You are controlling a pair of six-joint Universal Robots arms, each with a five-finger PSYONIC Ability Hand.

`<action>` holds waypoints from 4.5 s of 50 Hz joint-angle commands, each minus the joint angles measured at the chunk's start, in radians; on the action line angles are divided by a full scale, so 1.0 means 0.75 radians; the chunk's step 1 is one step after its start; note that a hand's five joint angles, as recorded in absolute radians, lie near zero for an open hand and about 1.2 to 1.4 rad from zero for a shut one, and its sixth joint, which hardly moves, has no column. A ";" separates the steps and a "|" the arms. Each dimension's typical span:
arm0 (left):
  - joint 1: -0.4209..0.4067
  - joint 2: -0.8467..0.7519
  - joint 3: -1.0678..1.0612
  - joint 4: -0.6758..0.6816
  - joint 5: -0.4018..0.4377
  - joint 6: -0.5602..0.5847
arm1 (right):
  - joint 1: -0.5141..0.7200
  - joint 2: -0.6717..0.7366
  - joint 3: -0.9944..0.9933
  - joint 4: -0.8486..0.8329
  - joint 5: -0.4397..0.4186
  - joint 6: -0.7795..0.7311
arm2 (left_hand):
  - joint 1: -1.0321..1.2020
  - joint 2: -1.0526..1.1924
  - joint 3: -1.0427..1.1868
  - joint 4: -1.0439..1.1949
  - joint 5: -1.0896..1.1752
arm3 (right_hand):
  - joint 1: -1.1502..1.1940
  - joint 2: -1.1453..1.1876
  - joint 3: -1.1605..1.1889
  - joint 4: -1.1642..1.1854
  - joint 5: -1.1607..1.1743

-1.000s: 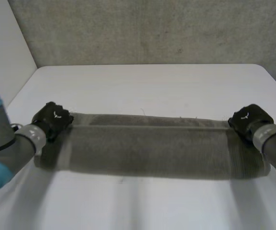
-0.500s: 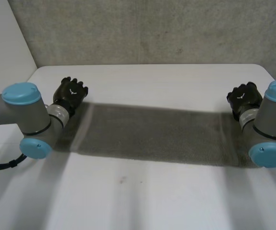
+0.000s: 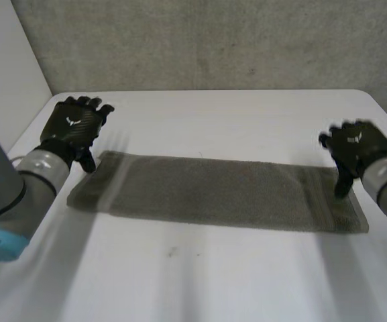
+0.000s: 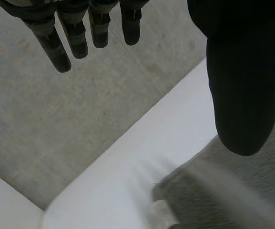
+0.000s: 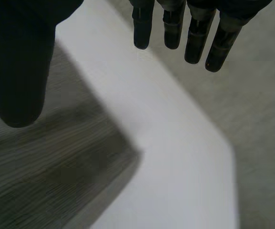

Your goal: Fold the laundry

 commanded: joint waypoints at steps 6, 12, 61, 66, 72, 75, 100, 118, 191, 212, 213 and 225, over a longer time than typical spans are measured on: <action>0.028 0.101 -0.234 0.217 -0.007 -0.219 | -0.208 -0.032 0.316 -0.054 -0.225 0.099 | 0.021 0.039 0.037 0.034 -0.010 | 0.513 0.485 0.503 0.484 0.482; 0.061 0.113 -0.267 0.223 0.001 -0.219 | -0.221 0.017 0.324 -0.078 -0.223 0.094 | 0.017 0.035 0.033 0.031 -0.014 | 0.513 0.485 0.503 0.484 0.482; 0.069 0.125 -0.308 0.244 0.003 -0.221 | -0.115 -0.030 0.095 -0.428 -0.180 -0.051 | 0.009 0.027 0.025 0.023 -0.022 | 1.572 1.545 1.562 1.543 1.542; 0.069 0.146 -0.310 0.244 0.003 -0.221 | 0.263 0.072 0.013 -0.503 -0.251 -0.055 | 0.013 0.031 0.029 0.027 -0.018 | 1.572 1.545 1.562 1.543 1.542; 0.067 0.152 -0.312 0.248 0.003 -0.221 | 0.654 0.297 -0.162 -0.522 -0.262 -0.047 | 0.013 0.031 0.029 0.027 -0.018 | 1.572 1.545 1.562 1.543 1.542; 0.067 0.150 -0.312 0.256 0.003 -0.223 | 0.773 0.430 -0.228 -0.518 -0.258 -0.043 | 0.013 0.031 0.029 0.027 -0.018 | 1.572 1.545 1.562 1.543 1.542; 0.065 0.150 -0.324 0.262 0.003 -0.223 | 0.288 0.246 -0.208 -0.339 0.241 0.400 | 0.009 0.027 0.025 0.023 -0.022 | 0.325 0.297 0.315 0.296 0.294; 0.063 0.136 -0.328 0.280 0.003 -0.221 | -0.198 0.428 -0.310 -0.138 0.010 0.855 | 0.013 0.031 0.029 0.027 -0.018 | 0.399 0.372 0.389 0.370 0.369; 0.065 0.148 -0.339 0.299 0.003 -0.219 | 0.833 0.653 -0.515 -0.365 -0.157 0.882 | 0.013 0.031 0.029 0.027 -0.018 | 1.572 1.545 1.562 1.543 1.542; 0.057 0.150 -0.357 0.297 0.006 -0.219 | 0.861 0.571 -0.447 -0.176 -0.129 0.665 | 0.013 0.031 0.029 0.027 -0.018 | -0.057 -0.084 -0.067 -0.086 -0.087; 0.046 0.150 -0.361 0.297 0.006 -0.219 | 0.835 0.511 -0.425 -0.162 -0.117 0.655 | 0.013 0.031 0.029 0.027 -0.018 | -0.057 -0.084 -0.067 -0.086 -0.087; -0.074 0.168 -0.343 0.278 0.010 -0.235 | 0.338 0.107 0.086 -0.170 -0.167 0.636 | 0.033 0.050 0.049 0.046 0.002 | -0.057 -0.084 -0.067 -0.086 -0.087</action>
